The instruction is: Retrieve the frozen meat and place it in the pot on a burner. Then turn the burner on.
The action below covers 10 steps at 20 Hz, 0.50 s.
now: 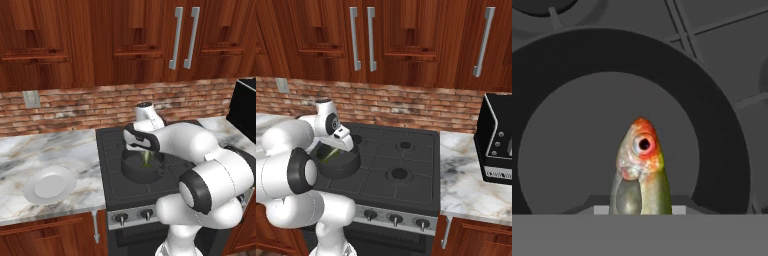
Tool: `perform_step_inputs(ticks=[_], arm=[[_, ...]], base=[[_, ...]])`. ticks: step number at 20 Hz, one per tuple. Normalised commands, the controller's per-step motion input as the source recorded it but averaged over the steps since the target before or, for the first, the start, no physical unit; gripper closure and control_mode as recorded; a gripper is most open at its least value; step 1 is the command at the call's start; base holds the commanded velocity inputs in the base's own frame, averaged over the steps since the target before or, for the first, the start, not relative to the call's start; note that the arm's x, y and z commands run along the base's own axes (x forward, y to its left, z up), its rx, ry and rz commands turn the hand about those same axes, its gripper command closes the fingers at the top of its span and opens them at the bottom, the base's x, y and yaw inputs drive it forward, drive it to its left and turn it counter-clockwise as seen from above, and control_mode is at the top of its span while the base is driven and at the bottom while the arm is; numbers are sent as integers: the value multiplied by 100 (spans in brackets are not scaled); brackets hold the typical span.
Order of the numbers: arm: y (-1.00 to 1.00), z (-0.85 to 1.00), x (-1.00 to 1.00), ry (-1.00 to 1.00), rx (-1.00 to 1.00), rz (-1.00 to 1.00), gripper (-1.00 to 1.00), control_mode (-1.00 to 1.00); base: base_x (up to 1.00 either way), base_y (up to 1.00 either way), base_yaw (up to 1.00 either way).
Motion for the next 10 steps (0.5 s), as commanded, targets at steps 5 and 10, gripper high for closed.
perform_step_inputs(ticks=[5, 10], arm=[[0, -11, 11, -11, 0, 0, 100, -100], [0, -8, 11, -9, 0, 0, 100, -100]], base=[[0, 0, 0], [0, 0, 0]])
